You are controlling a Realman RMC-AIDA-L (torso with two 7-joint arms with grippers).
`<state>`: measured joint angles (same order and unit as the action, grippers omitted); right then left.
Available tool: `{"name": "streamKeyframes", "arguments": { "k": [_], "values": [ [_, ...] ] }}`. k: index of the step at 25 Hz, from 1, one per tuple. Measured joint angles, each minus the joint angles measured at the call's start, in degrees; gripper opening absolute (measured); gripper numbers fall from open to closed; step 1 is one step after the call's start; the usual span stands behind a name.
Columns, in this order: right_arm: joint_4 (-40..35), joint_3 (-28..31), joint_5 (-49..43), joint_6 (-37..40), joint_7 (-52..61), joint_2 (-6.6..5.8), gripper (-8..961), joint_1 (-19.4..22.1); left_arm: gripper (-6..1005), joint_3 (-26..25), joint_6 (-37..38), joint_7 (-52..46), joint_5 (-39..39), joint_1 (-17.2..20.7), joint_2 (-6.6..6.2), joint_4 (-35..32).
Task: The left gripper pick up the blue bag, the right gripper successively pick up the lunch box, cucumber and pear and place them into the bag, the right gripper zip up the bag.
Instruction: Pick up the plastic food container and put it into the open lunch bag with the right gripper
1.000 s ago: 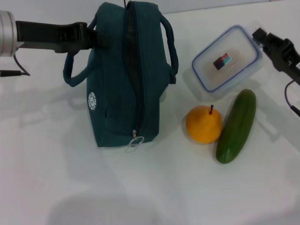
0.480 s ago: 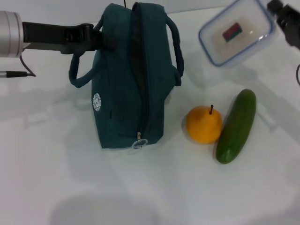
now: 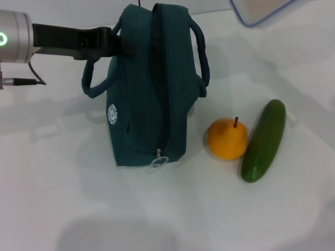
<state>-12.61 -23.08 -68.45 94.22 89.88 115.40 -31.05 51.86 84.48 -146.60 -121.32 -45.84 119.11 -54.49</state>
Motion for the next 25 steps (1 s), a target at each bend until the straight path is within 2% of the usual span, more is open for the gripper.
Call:
{"name": "streamKeyframes", "arguments": {
  "k": [10,11,15,23,25],
  "values": [
    [-1.5,-0.6,0.9,3.1,0.0,0.00,115,-5.2,45,2.2,-0.9,-0.2,0.4,-0.8,0.37,0.0],
    [-1.5,-1.1,0.7,4.1,-0.1,0.06,115,-7.3,45,2.3,-1.1,-0.3,0.5,-1.0,0.41,0.0],
    [-1.3,-4.1,1.0,4.1,-0.1,0.30,117,-9.1,45,2.3,-1.8,-0.5,0.7,-1.8,0.43,0.1],
    [0.8,-9.5,1.0,2.4,-1.8,0.78,122,-10.2,45,2.0,-3.0,-0.3,1.2,-3.3,0.28,2.5],
    [3.3,-10.5,0.7,1.7,-3.7,0.80,123,-10.0,45,1.8,-3.0,-0.4,1.3,-3.3,0.25,2.7]
  ]
}}
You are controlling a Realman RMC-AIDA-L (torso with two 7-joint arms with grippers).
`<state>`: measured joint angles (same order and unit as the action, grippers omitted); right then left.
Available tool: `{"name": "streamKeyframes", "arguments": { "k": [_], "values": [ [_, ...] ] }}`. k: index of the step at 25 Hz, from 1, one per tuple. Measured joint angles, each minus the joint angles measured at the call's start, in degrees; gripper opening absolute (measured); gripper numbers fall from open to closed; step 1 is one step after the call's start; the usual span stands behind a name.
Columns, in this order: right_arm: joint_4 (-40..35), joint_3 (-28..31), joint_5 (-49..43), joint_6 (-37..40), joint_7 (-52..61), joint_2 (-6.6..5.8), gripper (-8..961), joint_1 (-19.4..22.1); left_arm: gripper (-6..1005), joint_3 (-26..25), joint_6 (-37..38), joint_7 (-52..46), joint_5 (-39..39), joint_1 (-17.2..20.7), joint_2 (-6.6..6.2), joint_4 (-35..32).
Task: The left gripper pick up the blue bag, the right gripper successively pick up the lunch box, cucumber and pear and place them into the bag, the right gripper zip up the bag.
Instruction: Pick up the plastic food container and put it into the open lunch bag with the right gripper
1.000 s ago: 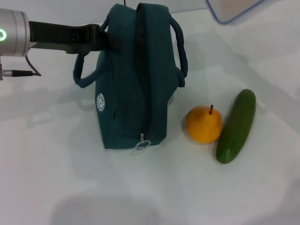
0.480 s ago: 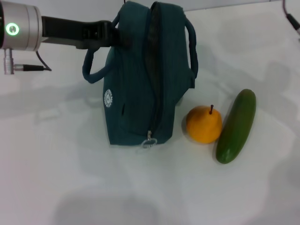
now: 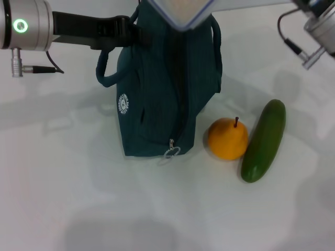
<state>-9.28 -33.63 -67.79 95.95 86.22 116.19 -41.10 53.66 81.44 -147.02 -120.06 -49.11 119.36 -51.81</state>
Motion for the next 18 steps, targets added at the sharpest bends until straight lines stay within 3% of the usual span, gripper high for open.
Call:
{"name": "streamKeyframes", "arguments": {
  "k": [18],
  "values": [
    [9.1,-7.2,-0.8,-8.4,-4.9,0.00,132,0.4,46,-0.2,0.0,0.1,4.4,0.8,-0.44,2.3]
  ]
}}
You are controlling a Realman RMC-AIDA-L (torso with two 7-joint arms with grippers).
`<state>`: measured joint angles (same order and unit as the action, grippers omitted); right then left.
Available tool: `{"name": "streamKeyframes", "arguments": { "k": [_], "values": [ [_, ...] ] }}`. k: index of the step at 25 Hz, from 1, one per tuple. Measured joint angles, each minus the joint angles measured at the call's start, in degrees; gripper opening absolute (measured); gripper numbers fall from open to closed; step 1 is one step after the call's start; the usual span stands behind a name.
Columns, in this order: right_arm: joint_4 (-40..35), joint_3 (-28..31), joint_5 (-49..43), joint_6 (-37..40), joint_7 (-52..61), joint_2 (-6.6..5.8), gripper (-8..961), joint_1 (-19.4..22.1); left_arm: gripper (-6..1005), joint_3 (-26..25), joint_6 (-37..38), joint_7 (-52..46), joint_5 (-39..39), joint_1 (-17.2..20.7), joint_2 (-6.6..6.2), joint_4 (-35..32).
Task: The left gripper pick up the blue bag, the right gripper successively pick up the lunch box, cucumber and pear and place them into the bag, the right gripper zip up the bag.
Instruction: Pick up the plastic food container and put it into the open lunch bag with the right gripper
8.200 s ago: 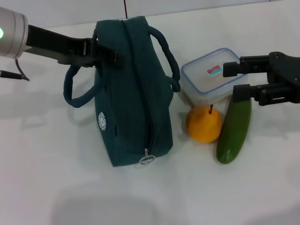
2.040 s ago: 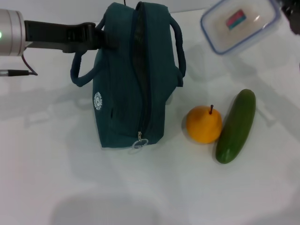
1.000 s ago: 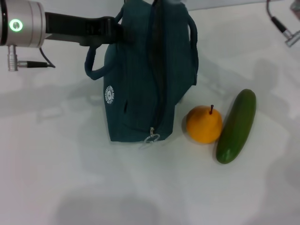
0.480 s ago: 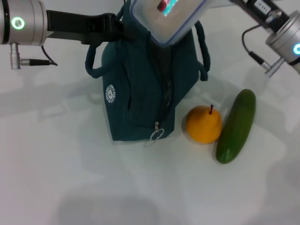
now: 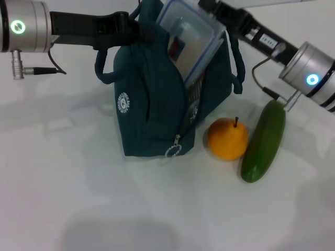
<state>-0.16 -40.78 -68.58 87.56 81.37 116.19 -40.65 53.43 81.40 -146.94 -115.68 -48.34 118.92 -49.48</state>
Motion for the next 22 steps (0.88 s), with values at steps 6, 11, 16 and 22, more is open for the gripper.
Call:
{"name": "streamKeyframes", "arguments": {
  "k": [6,11,16,22],
  "values": [
    [1.7,-1.0,-2.6,-2.8,0.3,-0.01,135,-1.9,46,0.0,0.0,0.2,0.0,0.3,0.03,0.0],
    [2.3,-1.1,-4.4,-5.9,0.6,0.00,138,-2.5,46,0.0,0.0,0.3,0.0,0.6,0.01,0.0],
    [1.8,-1.5,-5.1,-5.9,0.7,0.00,141,-2.2,46,0.0,-0.1,0.6,0.0,0.6,-0.34,0.0],
    [-0.7,-3.1,-5.9,-3.8,0.2,0.00,144,-1.0,46,0.0,-0.4,1.2,-0.1,0.1,-0.49,0.0]
  ]
}}
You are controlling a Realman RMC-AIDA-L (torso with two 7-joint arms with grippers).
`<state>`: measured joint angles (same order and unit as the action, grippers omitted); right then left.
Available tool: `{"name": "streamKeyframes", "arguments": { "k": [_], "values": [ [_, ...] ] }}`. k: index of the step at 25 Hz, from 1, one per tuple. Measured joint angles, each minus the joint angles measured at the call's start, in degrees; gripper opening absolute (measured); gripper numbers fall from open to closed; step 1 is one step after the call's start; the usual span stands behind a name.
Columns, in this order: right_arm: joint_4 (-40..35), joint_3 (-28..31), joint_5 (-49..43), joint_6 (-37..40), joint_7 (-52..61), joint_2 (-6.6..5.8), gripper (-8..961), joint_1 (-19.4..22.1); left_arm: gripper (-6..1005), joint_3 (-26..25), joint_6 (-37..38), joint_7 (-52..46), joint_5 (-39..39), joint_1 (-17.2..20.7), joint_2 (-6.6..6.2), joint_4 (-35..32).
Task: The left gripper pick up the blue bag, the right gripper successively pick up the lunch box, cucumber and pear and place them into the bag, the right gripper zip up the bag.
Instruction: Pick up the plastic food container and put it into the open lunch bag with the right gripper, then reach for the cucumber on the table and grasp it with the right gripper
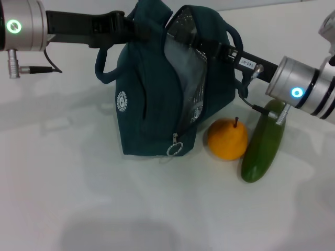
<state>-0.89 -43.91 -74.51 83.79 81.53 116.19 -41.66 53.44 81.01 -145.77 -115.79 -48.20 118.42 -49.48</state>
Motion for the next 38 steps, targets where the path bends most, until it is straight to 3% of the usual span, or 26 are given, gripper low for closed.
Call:
{"name": "streamKeyframes", "arguments": {
  "k": [4,12,13,17,18,20,24,28,29,30,35,38],
  "values": [
    [-1.9,-0.1,-0.1,0.6,-0.2,0.01,146,1.7,46,0.0,-0.2,0.4,0.0,0.0,-0.04,0.0],
    [-9.2,0.0,0.1,7.4,-2.6,-0.31,458,7.3,46,0.0,-0.2,0.5,0.0,0.6,-0.04,0.0],
    [-13.4,0.4,0.2,11.5,-5.2,-0.71,497,10.2,46,0.0,-0.2,0.6,0.0,0.7,-0.07,0.0],
    [-20.6,0.2,-0.3,14.9,-8.3,-1.38,652,14.5,46,0.0,-0.3,1.5,0.0,1.5,-0.42,0.0],
    [-24.4,0.0,-1.7,16.5,-11.7,-2.57,691,17.4,46,0.0,-0.4,1.8,0.0,1.5,-0.45,0.0],
    [-25.2,0.0,-2.2,16.9,-12.7,-2.99,769,18.2,46,0.0,-0.9,2.4,0.0,1.5,-0.48,0.1],
    [-27.1,1.2,-3.3,16.7,-13.0,-6.70,768,21.8,46,0.0,-1.7,3.5,0.0,1.5,-0.57,0.1],
    [-29.1,1.6,-3.7,16.8,-9.2,-9.42,766,23.2,46,0.0,-2.2,4.2,-0.2,1.4,-0.70,0.2],
    [-29.1,1.6,-3.7,16.8,-9.2,-9.42,766,23.2,45,0.0,-2.2,4.2,-0.2,1.4,-0.72,0.2],
    [-31.4,1.6,-4.8,17.0,-3.9,-10.63,765,23.3,45,0.0,-2.4,4.3,-0.3,1.3,-0.75,0.2],
    [-35.2,1.6,-10.6,16.6,6.4,-12.70,765,20.9,44,0.0,-2.5,5.0,-0.3,0.9,-1.07,1.5],
    [-36.9,1.2,-20.0,17.0,10.9,-15.36,765,16.4,44,0.0,-2.7,5.5,-0.1,0.9,-1.34,2.2]
  ]
}}
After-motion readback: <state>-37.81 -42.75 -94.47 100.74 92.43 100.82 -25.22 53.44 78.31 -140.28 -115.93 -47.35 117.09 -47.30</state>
